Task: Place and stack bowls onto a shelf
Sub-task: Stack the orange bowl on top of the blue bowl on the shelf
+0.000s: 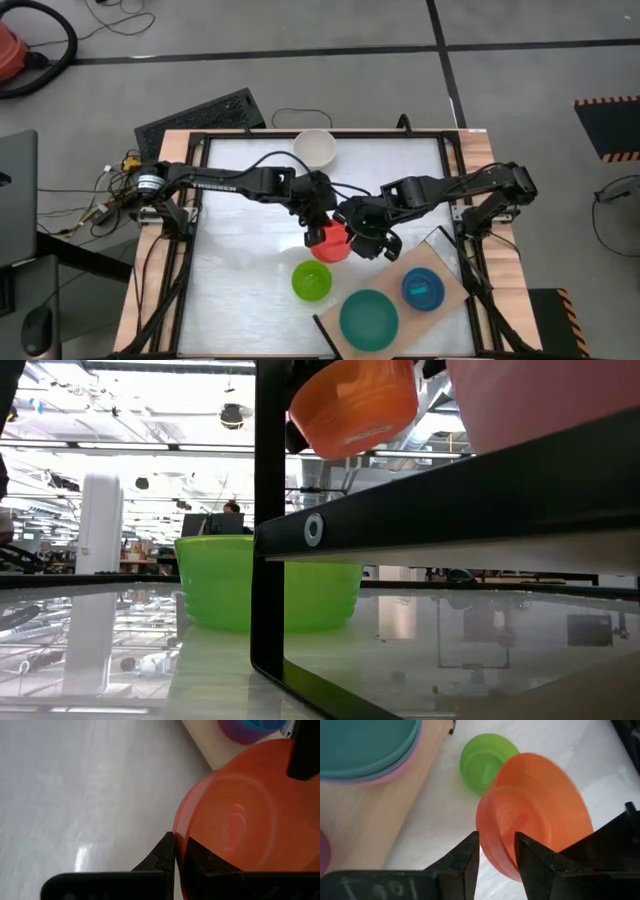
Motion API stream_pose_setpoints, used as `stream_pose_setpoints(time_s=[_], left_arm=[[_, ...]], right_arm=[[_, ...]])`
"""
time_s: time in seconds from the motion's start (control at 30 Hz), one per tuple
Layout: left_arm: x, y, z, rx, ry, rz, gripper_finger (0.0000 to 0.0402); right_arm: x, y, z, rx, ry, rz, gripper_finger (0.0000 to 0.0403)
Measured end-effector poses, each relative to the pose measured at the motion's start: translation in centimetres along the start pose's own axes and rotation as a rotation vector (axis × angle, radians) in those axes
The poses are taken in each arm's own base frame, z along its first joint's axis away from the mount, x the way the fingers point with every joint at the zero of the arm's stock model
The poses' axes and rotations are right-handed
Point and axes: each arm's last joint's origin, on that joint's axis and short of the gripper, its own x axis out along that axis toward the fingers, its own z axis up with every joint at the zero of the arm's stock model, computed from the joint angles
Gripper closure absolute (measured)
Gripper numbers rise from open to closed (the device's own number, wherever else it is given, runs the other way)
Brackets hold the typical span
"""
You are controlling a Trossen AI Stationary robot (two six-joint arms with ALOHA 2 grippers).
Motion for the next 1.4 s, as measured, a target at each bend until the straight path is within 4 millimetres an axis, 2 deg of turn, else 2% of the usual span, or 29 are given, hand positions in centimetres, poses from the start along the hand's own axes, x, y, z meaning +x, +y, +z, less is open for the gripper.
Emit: stream_pose_setpoints(time_s=[0.1,0.43,0.67,0.8,1.13,1.27,1.4], left_arm=[[0.0,0.0,0.0,0.006,-0.002,-0.004,0.0401],[0.0,-0.3,0.4,0.056,-0.027,-0.087,0.0401],[0.0,-0.5,0.4,0.106,-0.036,-0.086,0.0390],[0.0,-0.5,0.4,0.136,-0.038,-0.091,0.0349],[-0.4,-0.4,0.2,0.139,-0.019,-0.088,0.0197],[-1.7,-0.3,0.5,0.126,-0.047,-0.087,0.0164],[-3.7,-0.5,1.5,0.166,-0.088,-0.054,0.0153]], right_arm=[[0.0,0.2,-0.4,-0.026,0.032,0.033,0.0273],[0.1,0.8,-0.2,-0.082,0.041,0.062,0.0380],[0.1,0.8,-0.2,-0.079,0.044,0.065,0.0380],[0.1,0.8,-0.2,-0.058,0.048,0.067,0.0380],[0.1,1.1,-0.5,0.105,0.080,0.081,0.0380],[0.0,1.4,-0.5,0.178,0.105,0.096,0.0380],[-0.8,2.0,-0.5,0.273,0.129,0.094,0.0380]])
